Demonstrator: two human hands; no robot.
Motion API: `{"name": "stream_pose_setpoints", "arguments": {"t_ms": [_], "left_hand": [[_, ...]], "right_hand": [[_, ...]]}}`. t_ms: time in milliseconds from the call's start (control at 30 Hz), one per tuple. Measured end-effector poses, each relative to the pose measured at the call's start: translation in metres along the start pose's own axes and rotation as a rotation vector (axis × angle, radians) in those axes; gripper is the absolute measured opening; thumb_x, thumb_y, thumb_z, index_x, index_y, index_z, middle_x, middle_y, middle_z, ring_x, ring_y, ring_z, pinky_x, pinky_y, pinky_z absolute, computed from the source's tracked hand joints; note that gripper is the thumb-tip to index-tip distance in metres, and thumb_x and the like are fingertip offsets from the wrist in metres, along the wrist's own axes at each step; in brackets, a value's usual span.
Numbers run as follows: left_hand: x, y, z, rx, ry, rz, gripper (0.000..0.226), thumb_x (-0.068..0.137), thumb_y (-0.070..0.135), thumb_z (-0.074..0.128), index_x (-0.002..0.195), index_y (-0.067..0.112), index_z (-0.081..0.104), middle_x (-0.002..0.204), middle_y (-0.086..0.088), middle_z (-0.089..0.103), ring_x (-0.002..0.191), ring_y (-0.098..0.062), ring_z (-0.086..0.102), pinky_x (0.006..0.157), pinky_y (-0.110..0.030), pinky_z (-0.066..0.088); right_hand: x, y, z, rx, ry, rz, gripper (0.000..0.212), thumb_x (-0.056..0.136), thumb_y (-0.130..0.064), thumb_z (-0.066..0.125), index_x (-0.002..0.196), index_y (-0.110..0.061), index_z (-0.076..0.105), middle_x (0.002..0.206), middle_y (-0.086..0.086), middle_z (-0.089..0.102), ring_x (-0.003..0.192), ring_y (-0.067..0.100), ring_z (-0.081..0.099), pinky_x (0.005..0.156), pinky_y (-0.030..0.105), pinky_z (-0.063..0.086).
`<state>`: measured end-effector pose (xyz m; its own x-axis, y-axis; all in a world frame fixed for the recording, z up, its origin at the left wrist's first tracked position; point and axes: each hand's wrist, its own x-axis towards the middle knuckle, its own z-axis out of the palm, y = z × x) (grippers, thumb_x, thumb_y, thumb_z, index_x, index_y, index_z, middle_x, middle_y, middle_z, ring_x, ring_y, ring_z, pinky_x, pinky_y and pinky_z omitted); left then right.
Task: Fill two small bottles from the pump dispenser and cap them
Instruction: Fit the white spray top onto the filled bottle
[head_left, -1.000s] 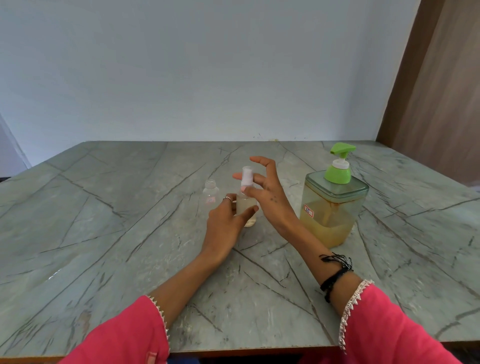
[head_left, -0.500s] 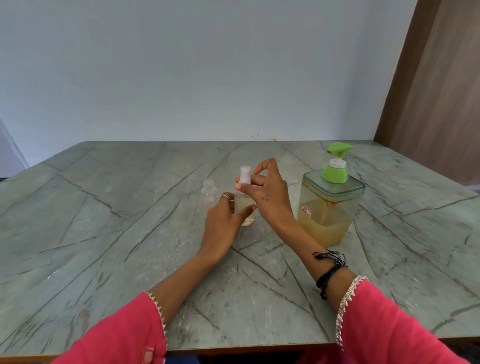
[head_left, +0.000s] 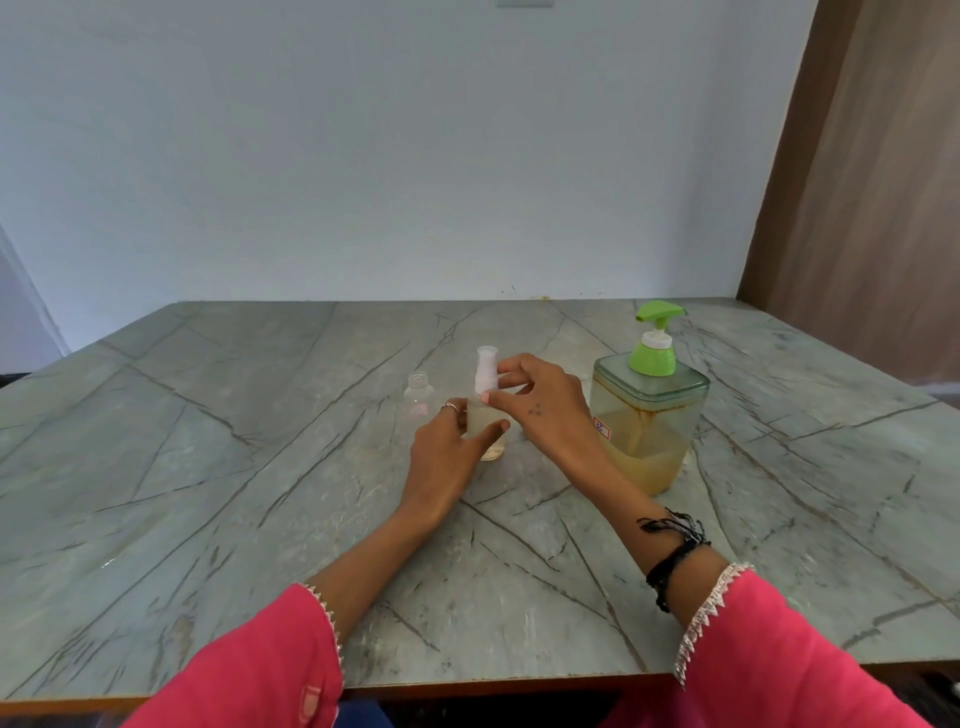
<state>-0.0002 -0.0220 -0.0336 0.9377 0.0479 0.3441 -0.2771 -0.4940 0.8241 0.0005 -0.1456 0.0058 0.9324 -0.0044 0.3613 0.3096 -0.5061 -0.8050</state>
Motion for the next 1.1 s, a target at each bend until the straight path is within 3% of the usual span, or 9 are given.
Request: {"name": "stream_pose_setpoints", "arguments": {"t_ms": [67,133,300,433,533,700,767,933,1100], "left_hand": [[0.0,-0.001,-0.001,-0.015,-0.016,-0.01,0.05,0.078,0.041,0.069,0.117,0.012,0.056,0.108,-0.004,0.066,0.096,-0.017,0.063,0.085,-0.029,0.051],[0.0,0.0,-0.003,0.007,-0.018,0.001,0.066,0.076,0.042,0.071,0.13,0.012,0.049,0.121,-0.004,0.062,0.11,-0.016,0.058,0.09,-0.023,0.045],[-0.003,0.001,-0.007,0.011,0.011,0.049,0.065,0.076,0.033,0.074,0.131,0.012,0.047,0.126,-0.006,0.059,0.114,-0.016,0.056,0.091,-0.023,0.044],[-0.005,0.0,-0.01,0.024,0.033,0.054,0.064,0.077,0.03,0.073,0.132,0.011,0.047,0.127,-0.008,0.058,0.116,-0.018,0.055,0.094,-0.029,0.045],[-0.004,-0.001,-0.01,0.046,0.039,0.056,0.06,0.078,0.029,0.072,0.13,0.01,0.048,0.126,-0.008,0.059,0.114,-0.018,0.056,0.091,-0.024,0.043],[-0.002,0.003,-0.01,0.037,0.053,0.073,0.044,0.082,0.025,0.069,0.121,0.011,0.055,0.118,-0.005,0.064,0.107,-0.015,0.06,0.079,-0.011,0.04],[0.0,0.008,-0.009,0.016,0.069,0.086,0.042,0.082,0.024,0.069,0.12,0.011,0.056,0.116,-0.004,0.064,0.107,-0.016,0.06,0.075,-0.009,0.038],[0.01,0.025,-0.004,-0.015,0.061,0.09,0.052,0.085,0.024,0.066,0.131,0.009,0.048,0.126,-0.009,0.058,0.115,-0.018,0.055,0.085,-0.015,0.038],[0.014,0.03,0.004,-0.038,0.062,0.067,0.052,0.085,0.023,0.067,0.131,0.008,0.048,0.127,-0.011,0.057,0.115,-0.019,0.055,0.086,-0.017,0.038]], "right_hand": [[0.001,0.0,-0.001,-0.023,0.011,0.002,0.027,0.084,-0.027,0.07,0.11,-0.022,0.064,0.105,-0.005,0.068,0.078,0.004,0.059,0.061,0.025,0.051],[0.003,-0.001,-0.001,-0.054,0.007,0.01,0.028,0.083,-0.027,0.07,0.11,-0.022,0.064,0.106,-0.005,0.068,0.085,0.009,0.06,0.07,0.035,0.056],[0.005,-0.001,0.0,-0.081,-0.014,0.008,0.024,0.084,-0.028,0.069,0.107,-0.023,0.064,0.097,-0.012,0.062,0.091,0.012,0.06,0.081,0.042,0.055],[0.005,-0.003,0.001,-0.063,-0.021,0.007,0.03,0.083,-0.033,0.07,0.111,-0.022,0.065,0.1,-0.009,0.063,0.096,0.013,0.061,0.086,0.036,0.051],[0.007,-0.005,0.0,-0.073,-0.033,0.008,0.03,0.082,-0.031,0.071,0.109,-0.018,0.067,0.105,-0.002,0.068,0.094,0.011,0.061,0.084,0.033,0.049],[0.012,-0.01,0.001,-0.13,-0.017,0.001,0.028,0.081,-0.027,0.072,0.106,-0.012,0.07,0.105,0.004,0.071,0.095,0.017,0.065,0.087,0.039,0.053],[0.012,-0.012,0.0,-0.121,0.02,-0.016,0.026,0.083,-0.028,0.071,0.105,-0.012,0.07,0.104,0.003,0.071,0.094,0.017,0.066,0.087,0.039,0.053],[0.008,-0.021,-0.002,-0.103,0.211,-0.101,0.02,0.094,-0.035,0.056,0.088,-0.018,0.065,0.098,0.0,0.069,0.092,0.017,0.063,0.081,0.04,0.052],[0.015,-0.02,-0.003,-0.347,0.342,-0.181,0.024,0.098,-0.024,0.048,0.114,-0.007,0.056,0.112,0.008,0.057,0.098,0.022,0.056,0.073,0.026,0.036]]}}
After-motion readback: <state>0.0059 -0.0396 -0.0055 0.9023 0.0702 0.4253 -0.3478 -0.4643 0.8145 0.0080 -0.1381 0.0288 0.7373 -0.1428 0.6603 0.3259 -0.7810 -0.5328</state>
